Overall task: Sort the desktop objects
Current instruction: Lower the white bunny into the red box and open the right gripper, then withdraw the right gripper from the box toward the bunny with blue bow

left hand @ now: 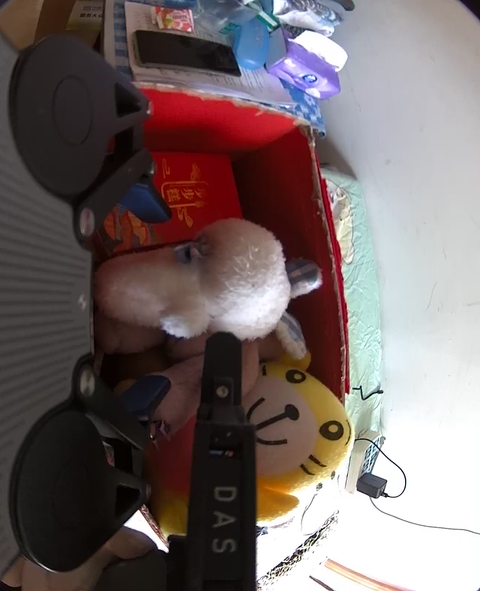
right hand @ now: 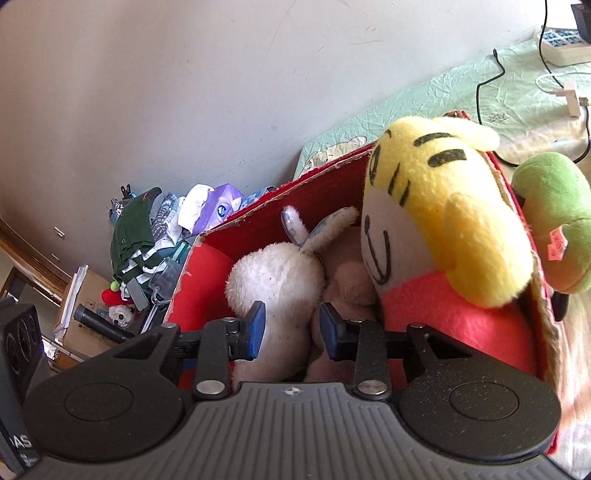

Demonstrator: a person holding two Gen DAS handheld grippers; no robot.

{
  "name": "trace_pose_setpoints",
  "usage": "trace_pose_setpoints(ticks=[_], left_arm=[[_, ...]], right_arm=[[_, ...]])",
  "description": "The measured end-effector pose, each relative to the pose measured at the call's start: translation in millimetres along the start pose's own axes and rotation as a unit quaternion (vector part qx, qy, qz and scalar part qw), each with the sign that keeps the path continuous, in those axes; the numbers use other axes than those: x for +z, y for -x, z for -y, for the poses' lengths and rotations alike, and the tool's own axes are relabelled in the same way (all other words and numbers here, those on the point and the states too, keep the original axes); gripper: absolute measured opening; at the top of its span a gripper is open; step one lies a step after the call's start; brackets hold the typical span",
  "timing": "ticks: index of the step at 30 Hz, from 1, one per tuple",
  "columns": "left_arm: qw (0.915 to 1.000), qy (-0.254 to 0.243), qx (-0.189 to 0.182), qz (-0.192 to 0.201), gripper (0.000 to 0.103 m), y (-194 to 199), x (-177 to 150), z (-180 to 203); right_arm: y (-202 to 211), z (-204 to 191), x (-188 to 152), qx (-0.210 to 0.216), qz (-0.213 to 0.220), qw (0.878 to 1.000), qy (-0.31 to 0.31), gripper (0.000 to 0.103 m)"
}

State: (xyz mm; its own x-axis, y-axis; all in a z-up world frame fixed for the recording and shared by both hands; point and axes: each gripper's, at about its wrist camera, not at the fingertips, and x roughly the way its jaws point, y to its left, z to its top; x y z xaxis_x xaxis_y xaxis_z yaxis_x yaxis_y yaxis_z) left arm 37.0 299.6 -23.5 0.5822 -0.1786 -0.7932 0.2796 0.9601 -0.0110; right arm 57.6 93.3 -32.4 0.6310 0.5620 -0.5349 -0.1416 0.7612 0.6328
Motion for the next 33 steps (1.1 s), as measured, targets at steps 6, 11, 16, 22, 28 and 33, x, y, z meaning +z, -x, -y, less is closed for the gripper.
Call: trace_pose_setpoints(ticks=[6, 11, 16, 22, 28, 33], left_arm=[[0.9998, 0.001, 0.020, 0.003, 0.089, 7.4, -3.8, 3.3], [0.9996, 0.004, 0.029, 0.005, 0.090, 12.5, -5.0, 7.6], [0.9990, -0.002, 0.043, 0.012, 0.091, 20.3, -7.8, 15.1], [0.9983, -0.002, 0.054, 0.023, 0.091, 31.4, -10.9, 20.1], [0.9972, 0.004, 0.066, 0.036, 0.092, 42.5, -12.6, 23.8], [0.9960, 0.002, 0.075, 0.050, 0.092, 53.8, -13.1, 29.7]], right_arm=[[11.6, 3.3, -2.3, 0.003, 0.011, 1.000, -0.010, 0.035], [20.5, 0.6, -6.2, 0.006, 0.022, 1.000, -0.006, 0.036], [30.2, -2.1, -12.2, 0.007, 0.035, 0.999, -0.002, 0.036], [43.4, -2.9, -21.7, 0.014, 0.057, 0.998, -0.008, 0.036], [57.3, 0.4, -31.5, 0.051, 0.074, 0.996, -0.028, 0.041], [65.8, -3.9, -40.3, 0.059, 0.077, 0.995, -0.020, 0.041]])
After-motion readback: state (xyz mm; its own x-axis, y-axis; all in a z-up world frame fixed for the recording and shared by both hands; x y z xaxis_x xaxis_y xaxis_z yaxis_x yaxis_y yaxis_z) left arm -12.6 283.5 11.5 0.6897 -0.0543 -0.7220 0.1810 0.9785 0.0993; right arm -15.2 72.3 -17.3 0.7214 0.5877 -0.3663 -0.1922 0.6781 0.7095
